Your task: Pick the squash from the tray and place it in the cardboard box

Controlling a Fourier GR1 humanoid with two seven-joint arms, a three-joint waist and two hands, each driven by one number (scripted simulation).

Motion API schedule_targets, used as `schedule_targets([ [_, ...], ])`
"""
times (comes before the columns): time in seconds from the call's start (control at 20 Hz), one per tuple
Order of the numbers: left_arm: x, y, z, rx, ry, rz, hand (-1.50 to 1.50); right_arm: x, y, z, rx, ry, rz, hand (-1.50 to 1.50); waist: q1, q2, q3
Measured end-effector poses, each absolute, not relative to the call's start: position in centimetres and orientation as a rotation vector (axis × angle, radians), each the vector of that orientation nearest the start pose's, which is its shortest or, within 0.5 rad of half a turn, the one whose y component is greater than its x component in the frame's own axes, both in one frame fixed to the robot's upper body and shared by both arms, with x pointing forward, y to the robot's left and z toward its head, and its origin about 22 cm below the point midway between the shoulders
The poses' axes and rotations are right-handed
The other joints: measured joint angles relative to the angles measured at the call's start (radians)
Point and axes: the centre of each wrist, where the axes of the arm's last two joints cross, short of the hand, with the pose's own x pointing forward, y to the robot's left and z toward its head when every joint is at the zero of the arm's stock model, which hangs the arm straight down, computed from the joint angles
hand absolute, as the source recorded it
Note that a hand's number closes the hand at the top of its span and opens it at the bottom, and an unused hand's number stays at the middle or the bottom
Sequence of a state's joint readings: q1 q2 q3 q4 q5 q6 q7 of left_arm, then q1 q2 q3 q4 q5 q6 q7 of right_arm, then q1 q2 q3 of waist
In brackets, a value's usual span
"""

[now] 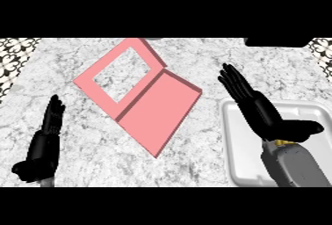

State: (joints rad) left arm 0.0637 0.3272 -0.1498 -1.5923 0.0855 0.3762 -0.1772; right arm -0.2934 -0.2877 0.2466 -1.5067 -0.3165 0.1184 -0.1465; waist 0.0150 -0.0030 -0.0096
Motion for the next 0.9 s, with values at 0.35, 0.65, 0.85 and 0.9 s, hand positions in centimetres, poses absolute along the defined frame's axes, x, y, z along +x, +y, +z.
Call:
schedule_targets([
  [0.35,22.2,32.6,0.6,0.595,-1.564,-0.116,0.0,29.5,-28.9,4.8,-0.171,-1.521,0.499,-1.5,-0.024,0.011,-0.004],
  [0.65,22.5,35.3,0.9,0.66,-1.426,-0.158,0.0,26.1,-36.5,3.8,-0.614,-1.211,0.793,-1.5,-0.048,0.008,0.001],
  [0.85,23.6,36.0,1.2,0.66,-1.381,-0.182,0.0,23.4,-39.4,4.4,-0.625,-1.251,0.748,-1.5,-0.041,0.004,0.007],
  [0.9,23.9,36.1,1.3,0.659,-1.376,-0.188,0.0,22.9,-40.0,5.0,-0.629,-1.259,0.761,-1.5,-0.039,0.003,0.007],
])
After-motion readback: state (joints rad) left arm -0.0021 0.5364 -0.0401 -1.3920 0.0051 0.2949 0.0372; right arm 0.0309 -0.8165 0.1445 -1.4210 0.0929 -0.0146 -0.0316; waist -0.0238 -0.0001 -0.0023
